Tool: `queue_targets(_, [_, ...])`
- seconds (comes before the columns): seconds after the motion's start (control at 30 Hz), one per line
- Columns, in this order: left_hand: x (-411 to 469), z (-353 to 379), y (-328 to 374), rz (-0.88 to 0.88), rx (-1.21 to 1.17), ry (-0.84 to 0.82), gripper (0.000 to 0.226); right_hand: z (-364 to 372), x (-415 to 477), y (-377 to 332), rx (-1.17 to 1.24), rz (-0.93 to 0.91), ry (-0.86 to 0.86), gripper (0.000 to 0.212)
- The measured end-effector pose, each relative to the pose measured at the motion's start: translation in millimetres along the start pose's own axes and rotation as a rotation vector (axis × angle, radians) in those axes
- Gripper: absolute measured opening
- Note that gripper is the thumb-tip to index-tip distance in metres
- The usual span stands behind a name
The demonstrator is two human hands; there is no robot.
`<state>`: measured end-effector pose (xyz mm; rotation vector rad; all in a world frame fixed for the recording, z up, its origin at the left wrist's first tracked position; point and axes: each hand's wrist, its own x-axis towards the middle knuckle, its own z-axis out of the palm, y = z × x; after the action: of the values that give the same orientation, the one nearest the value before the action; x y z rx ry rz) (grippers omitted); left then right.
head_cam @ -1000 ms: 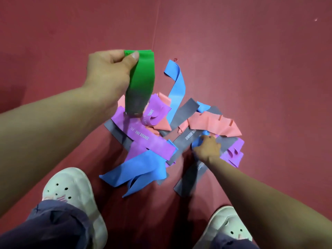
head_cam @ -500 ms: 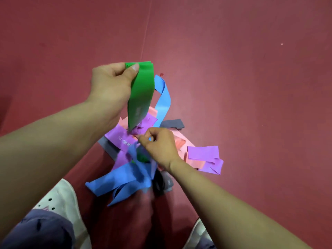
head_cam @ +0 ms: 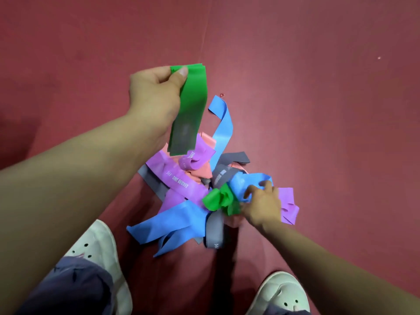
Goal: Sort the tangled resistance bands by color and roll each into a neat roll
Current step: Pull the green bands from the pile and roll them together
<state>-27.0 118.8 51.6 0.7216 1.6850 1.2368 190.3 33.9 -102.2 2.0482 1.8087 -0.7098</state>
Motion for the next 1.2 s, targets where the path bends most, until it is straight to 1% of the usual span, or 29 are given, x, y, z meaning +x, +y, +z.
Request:
queue_targets(0.07, [0,-1,0,0.001,0.016,0.002,0.023,12,-1,-24,0.037,-0.113,0.006,0.037])
queue_targets(0.13, [1,-3,-1,-0.006,0.027,0.007,0.022,23,-2,-46,0.089,-0.172,0.003,0.038])
queue_targets(0.23, [2,-4,-2,-0.012,0.015,0.006,0.020,35,0,-60,0.136,-0.138,-0.076,0.048])
queue_targets(0.33, [3,-4,-3,-0.017,0.003,0.006,0.021,44,-1,-53,0.071,-0.074,-0.164,0.062])
queue_targets(0.4, [2,-4,-4,-0.022,-0.005,0.001,0.021,48,-4,-45,0.017,-0.109,-0.135,0.059])
queue_targets(0.47, [1,-3,-5,-0.025,0.000,-0.005,0.022,48,-6,-37,0.054,-0.158,-0.083,0.049])
queue_targets(0.53, [0,-2,-4,-0.022,0.007,-0.007,0.021,45,-6,-32,0.114,-0.178,-0.073,0.040])
queue_targets(0.63, [-2,-2,-2,-0.020,0.019,-0.004,0.021,38,-1,-26,0.238,-0.090,-0.049,0.038])
queue_targets(0.77, [-8,-1,4,-0.016,0.024,-0.001,0.019,21,0,-24,0.501,0.102,0.075,0.044])
queue_targets(0.8, [-10,0,7,-0.013,0.023,-0.005,0.018,15,0,-22,0.545,0.160,0.080,0.044])
queue_targets(0.83, [-13,0,9,-0.008,0.020,-0.010,0.017,12,-1,-19,0.565,0.227,0.054,0.040])
queue_targets(0.87, [-17,-1,13,-0.005,0.010,-0.017,0.016,6,-3,-16,0.556,0.292,0.001,0.031])
queue_targets(0.9, [-21,-1,16,-0.004,-0.003,-0.023,0.016,0,-8,-14,0.543,0.358,-0.079,0.018])
queue_targets(0.93, [-25,-2,19,-0.004,-0.015,-0.024,0.017,-7,-14,-14,0.566,0.409,-0.148,0.015])
queue_targets(0.97, [-30,-3,23,-0.003,-0.027,-0.023,0.018,-13,-18,-13,0.642,0.435,-0.204,0.022])
queue_targets(1.0, [-37,-5,27,-0.001,-0.044,-0.023,0.019,-22,-24,-15,0.772,0.425,-0.249,0.025])
queue_targets(1.07, [-50,-8,35,0.002,-0.085,-0.028,0.018,-50,-42,-28,1.125,0.363,-0.272,0.020])
queue_targets(1.13, [-65,-10,42,0.002,-0.111,-0.031,0.014,-88,-64,-45,1.396,0.253,-0.301,0.015])
queue_targets(1.2, [-78,-12,47,0.022,-0.100,-0.037,0.019,-123,-88,-59,1.585,0.105,-0.292,0.023])
